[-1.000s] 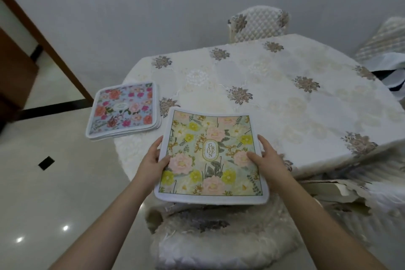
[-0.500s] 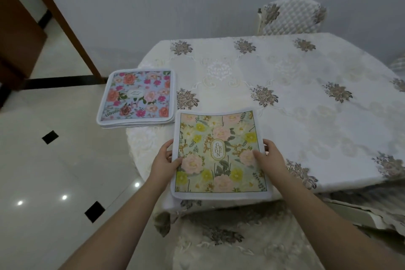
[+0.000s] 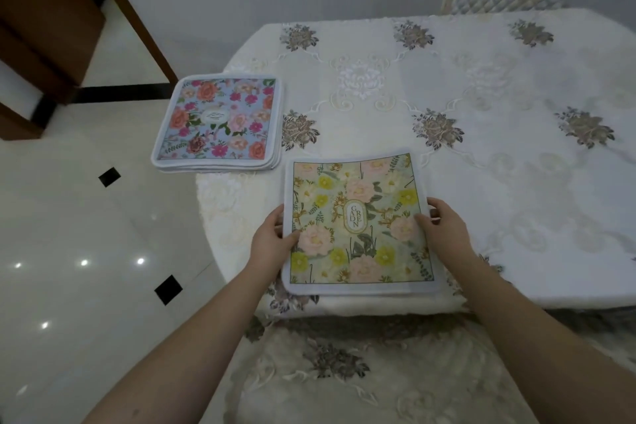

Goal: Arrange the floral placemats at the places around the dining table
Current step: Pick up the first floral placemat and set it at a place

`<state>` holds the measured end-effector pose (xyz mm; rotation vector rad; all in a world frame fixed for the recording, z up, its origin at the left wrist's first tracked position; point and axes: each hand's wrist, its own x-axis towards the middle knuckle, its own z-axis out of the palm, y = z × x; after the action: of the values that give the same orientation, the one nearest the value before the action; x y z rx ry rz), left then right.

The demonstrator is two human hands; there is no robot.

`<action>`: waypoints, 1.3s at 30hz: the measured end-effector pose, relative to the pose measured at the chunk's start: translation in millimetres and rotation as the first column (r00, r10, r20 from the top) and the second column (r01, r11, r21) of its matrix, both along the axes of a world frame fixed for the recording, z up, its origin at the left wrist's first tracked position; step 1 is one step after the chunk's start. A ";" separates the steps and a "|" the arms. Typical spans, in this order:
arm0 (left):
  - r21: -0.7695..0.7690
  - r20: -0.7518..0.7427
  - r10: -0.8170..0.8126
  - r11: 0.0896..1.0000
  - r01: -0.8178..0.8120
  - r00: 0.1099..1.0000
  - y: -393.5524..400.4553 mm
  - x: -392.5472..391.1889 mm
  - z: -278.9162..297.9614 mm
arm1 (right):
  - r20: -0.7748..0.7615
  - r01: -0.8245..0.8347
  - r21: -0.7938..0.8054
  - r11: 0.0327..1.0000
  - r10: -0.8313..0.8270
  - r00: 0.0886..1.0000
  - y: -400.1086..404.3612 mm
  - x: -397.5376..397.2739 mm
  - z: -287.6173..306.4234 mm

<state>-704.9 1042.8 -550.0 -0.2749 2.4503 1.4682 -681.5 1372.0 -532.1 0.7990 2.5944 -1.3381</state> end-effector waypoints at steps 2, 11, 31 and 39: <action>-0.030 -0.017 -0.004 1.000 0.004 1.000 -0.1 -1.2 0.0 | -0.008 -0.042 0.052 0.998 0.043 0.999 4.5 -1.0 -1.8; -0.175 -0.100 -0.080 0.983 0.062 0.992 2.3 -6.6 -0.8 | 0.049 -0.172 0.219 0.960 0.165 0.985 14.9 -2.6 -12.7; -0.730 -0.170 -0.617 0.602 0.323 0.768 91.1 -119.3 -29.5 | 0.046 -0.517 0.610 0.600 0.625 0.779 -98.1 -113.6 -40.6; -0.800 -0.105 -0.658 0.502 0.330 0.746 91.2 -122.3 -50.3 | 0.063 -0.490 0.632 0.601 0.590 0.805 -98.2 -116.2 -53.6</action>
<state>-827.3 1134.0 -600.2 0.6572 2.9579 0.1967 -797.7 1273.8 -585.7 -0.1205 3.0525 -0.3541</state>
